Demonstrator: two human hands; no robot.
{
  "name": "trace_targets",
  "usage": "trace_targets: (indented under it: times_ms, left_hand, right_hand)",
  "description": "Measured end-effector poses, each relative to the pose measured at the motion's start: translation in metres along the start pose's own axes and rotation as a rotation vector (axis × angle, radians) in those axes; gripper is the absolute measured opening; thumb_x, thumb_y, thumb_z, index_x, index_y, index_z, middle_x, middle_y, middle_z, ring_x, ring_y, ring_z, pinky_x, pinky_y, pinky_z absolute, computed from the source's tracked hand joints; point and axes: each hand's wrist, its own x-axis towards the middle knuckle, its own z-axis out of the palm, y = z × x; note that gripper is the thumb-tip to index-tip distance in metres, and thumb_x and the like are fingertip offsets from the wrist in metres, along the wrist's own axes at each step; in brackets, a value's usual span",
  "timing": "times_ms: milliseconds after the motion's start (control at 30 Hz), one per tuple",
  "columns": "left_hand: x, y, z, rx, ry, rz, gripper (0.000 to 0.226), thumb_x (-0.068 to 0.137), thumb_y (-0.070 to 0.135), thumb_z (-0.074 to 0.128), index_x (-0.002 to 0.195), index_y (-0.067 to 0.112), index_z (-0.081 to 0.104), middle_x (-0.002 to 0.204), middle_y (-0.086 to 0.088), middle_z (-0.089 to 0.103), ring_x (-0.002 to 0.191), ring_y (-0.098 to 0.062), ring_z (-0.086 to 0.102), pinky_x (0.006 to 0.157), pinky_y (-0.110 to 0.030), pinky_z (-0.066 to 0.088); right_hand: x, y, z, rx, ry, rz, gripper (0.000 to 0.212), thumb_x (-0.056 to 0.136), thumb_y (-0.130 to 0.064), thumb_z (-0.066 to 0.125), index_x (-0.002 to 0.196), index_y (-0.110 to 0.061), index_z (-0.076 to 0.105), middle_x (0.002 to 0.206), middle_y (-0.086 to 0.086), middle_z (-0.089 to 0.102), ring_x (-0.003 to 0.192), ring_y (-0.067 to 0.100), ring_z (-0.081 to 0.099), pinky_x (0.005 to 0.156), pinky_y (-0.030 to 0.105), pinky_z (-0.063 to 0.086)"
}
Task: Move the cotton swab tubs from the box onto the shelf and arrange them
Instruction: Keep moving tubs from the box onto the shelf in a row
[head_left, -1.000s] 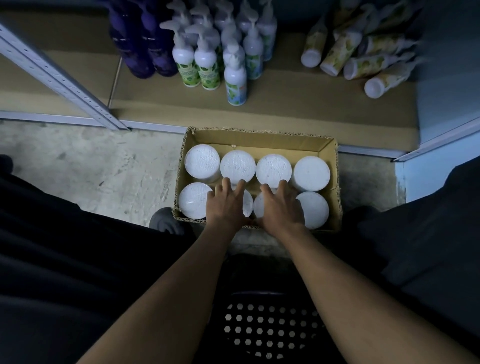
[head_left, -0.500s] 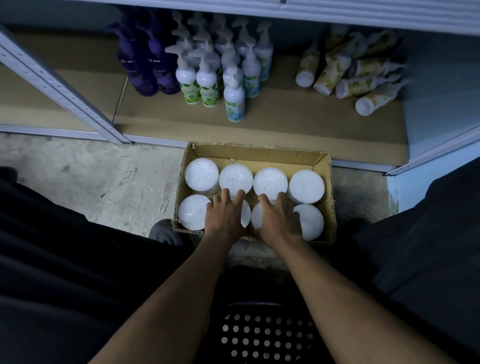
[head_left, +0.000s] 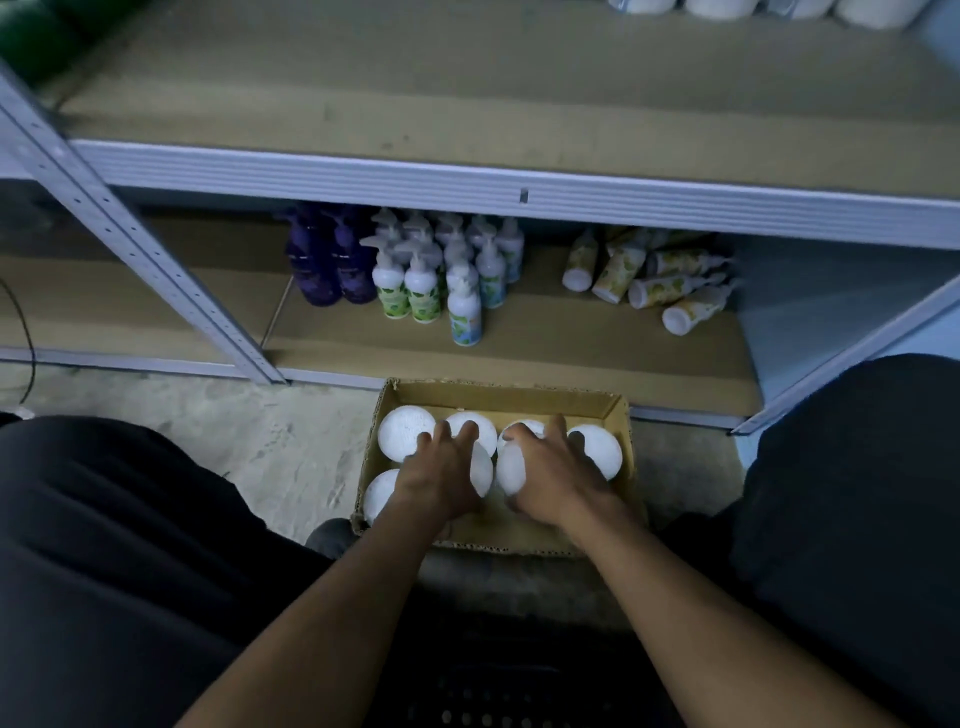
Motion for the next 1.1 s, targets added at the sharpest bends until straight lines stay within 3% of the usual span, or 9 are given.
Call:
trace_targets:
  times_ms: [167,367,467,600,700,767,867,933,1100]
  left_hand:
    - [-0.009,0.009,-0.059,-0.006,0.082,0.031,0.086,0.067,0.035,0.078,0.142,0.025,0.037,0.134,-0.011,0.044,0.123,-0.036,0.045,0.094,-0.045,0.049]
    - [-0.023,0.026,-0.151,0.001,0.237,0.131,0.082,0.061,0.043,0.078,0.134,0.022,0.048,0.128,-0.007,0.055,0.116,-0.032,0.055,0.090,-0.044,0.052]
    - [-0.034,0.042,-0.204,0.041,0.307,0.200,0.075,0.057,0.049,0.074,0.125,0.024,0.053,0.124,-0.002,0.059,0.114,-0.027,0.057,0.088,-0.043,0.053]
    - [-0.055,0.073,-0.271,0.157,0.402,0.235,0.056,0.054,0.055,0.063,0.101,0.027,0.052,0.098,-0.003,0.056,0.096,-0.030,0.059,0.074,-0.034,0.048]
    - [-0.065,0.091,-0.312,0.210,0.435,0.228,0.071,0.065,0.051,0.074,0.128,0.026,0.052,0.121,-0.007,0.057,0.109,-0.028,0.056,0.081,-0.033,0.044]
    - [-0.069,0.100,-0.336,0.242,0.461,0.224,0.082,0.069,0.051,0.078,0.141,0.026,0.047,0.136,-0.004,0.053,0.121,-0.027,0.053,0.086,-0.032,0.041]
    - [-0.071,0.109,-0.368,0.258,0.480,0.226,0.082,0.070,0.056,0.076,0.141,0.028,0.046,0.139,0.001,0.052,0.124,-0.024,0.050,0.089,-0.032,0.042]
    - [-0.070,0.113,-0.385,0.272,0.483,0.215,0.079,0.069,0.060,0.074,0.138,0.031,0.048,0.137,0.005,0.053,0.123,-0.022,0.051,0.094,-0.037,0.046]
    - [-0.063,0.123,-0.411,0.297,0.476,0.197,0.076,0.068,0.063,0.073,0.133,0.032,0.051,0.132,0.006,0.054,0.116,-0.022,0.054,0.090,-0.037,0.047]
  right_hand:
    - [-0.009,-0.006,-0.062,0.013,0.072,-0.054,0.073,0.079,-0.028,0.072,0.142,-0.040,0.038,0.141,0.006,0.024,0.129,0.035,0.035,0.089,0.041,0.049]
    - [-0.022,-0.019,-0.148,0.015,0.174,-0.118,0.083,0.074,-0.039,0.076,0.146,-0.042,0.036,0.140,0.001,0.025,0.126,0.029,0.043,0.090,0.044,0.052]
    - [-0.034,-0.032,-0.195,-0.034,0.242,-0.154,0.077,0.072,-0.045,0.076,0.142,-0.040,0.042,0.131,0.002,0.030,0.116,0.029,0.049,0.086,0.043,0.053]
    - [-0.051,-0.049,-0.256,-0.103,0.331,-0.178,0.075,0.068,-0.049,0.074,0.137,-0.044,0.046,0.119,0.003,0.038,0.112,0.033,0.048,0.075,0.040,0.051]
    - [-0.057,-0.062,-0.297,-0.163,0.354,-0.178,0.081,0.064,-0.055,0.073,0.140,-0.042,0.046,0.129,0.007,0.042,0.114,0.033,0.050,0.085,0.040,0.050]
    - [-0.063,-0.069,-0.322,-0.211,0.376,-0.177,0.081,0.067,-0.054,0.075,0.141,-0.040,0.046,0.135,0.007,0.042,0.113,0.030,0.052,0.082,0.036,0.047]
    - [-0.068,-0.078,-0.353,-0.239,0.414,-0.171,0.078,0.072,-0.051,0.076,0.143,-0.039,0.047,0.138,0.006,0.043,0.106,0.024,0.052,0.079,0.033,0.045]
    - [-0.068,-0.083,-0.369,-0.243,0.434,-0.169,0.077,0.072,-0.053,0.076,0.142,-0.039,0.047,0.139,0.004,0.045,0.113,0.024,0.051,0.084,0.035,0.047]
    - [-0.068,-0.092,-0.390,-0.318,0.439,-0.171,0.069,0.078,-0.049,0.073,0.141,-0.032,0.050,0.137,-0.001,0.051,0.114,0.020,0.046,0.087,0.035,0.046]
